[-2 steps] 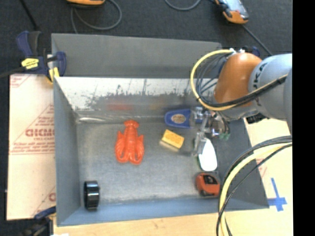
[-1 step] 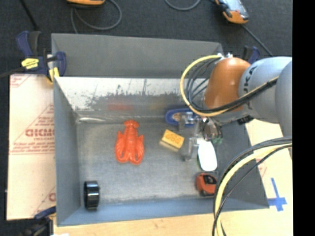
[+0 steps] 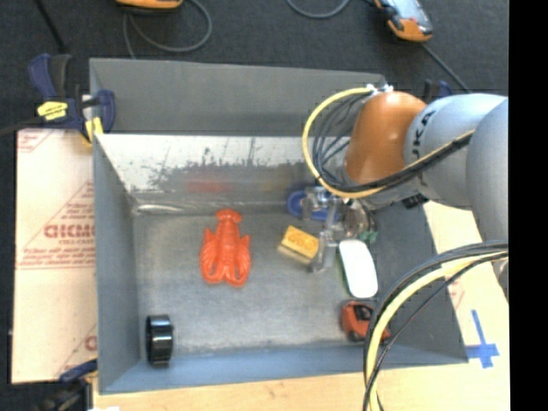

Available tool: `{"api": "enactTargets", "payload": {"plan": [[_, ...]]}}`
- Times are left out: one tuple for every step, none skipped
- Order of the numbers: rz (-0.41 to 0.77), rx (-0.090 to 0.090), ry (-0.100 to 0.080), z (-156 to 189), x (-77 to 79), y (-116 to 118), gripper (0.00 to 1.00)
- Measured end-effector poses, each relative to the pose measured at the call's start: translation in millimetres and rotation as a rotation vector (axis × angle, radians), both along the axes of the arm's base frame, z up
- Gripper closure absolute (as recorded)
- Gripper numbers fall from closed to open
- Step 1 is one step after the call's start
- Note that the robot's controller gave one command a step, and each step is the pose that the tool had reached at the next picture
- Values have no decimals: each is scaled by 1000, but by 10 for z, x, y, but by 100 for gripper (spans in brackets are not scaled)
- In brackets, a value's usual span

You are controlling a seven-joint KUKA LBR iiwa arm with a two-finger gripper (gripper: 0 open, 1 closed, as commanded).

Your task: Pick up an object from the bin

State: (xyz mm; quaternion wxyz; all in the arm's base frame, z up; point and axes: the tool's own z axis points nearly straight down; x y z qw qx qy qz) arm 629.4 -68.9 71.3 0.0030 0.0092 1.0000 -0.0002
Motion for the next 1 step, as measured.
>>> {"api": "enactTargets", "payload": {"plan": [[-68, 0, 2, -3, -75, 148, 100]]}}
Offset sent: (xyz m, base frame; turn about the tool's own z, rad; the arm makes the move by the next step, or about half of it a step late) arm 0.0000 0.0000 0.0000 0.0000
